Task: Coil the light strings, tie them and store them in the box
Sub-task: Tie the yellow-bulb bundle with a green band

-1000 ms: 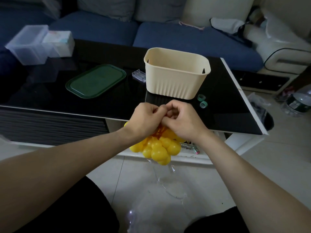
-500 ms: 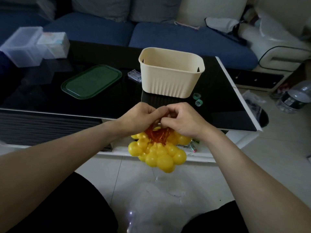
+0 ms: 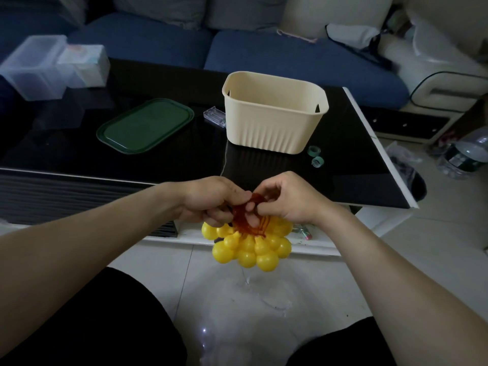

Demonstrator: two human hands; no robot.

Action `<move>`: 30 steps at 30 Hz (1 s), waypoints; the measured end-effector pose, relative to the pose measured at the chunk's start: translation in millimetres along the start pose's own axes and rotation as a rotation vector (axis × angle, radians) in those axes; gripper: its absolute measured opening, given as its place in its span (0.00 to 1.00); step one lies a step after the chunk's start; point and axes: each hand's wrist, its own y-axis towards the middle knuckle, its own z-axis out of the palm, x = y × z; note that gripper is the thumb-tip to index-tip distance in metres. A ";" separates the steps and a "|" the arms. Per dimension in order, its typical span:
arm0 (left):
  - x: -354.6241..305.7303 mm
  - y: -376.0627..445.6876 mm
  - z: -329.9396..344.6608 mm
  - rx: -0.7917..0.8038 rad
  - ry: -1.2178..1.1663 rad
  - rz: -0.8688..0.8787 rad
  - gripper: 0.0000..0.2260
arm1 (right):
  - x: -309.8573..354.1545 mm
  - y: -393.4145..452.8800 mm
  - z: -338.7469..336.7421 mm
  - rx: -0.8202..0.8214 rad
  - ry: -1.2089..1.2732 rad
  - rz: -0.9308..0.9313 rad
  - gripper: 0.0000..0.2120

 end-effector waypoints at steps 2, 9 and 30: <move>0.9 1.5 2.8 0.028 -0.043 -0.052 0.13 | -0.6 -0.6 -2.1 0.036 -0.028 -0.014 0.10; 8.6 8.9 13.0 -0.041 -0.116 -0.158 0.15 | -38.4 13.2 -44.5 -0.591 -0.041 0.184 0.12; 6.8 25.6 35.5 -0.436 -0.245 -0.092 0.16 | -19.0 2.7 -28.7 -0.642 0.347 0.149 0.13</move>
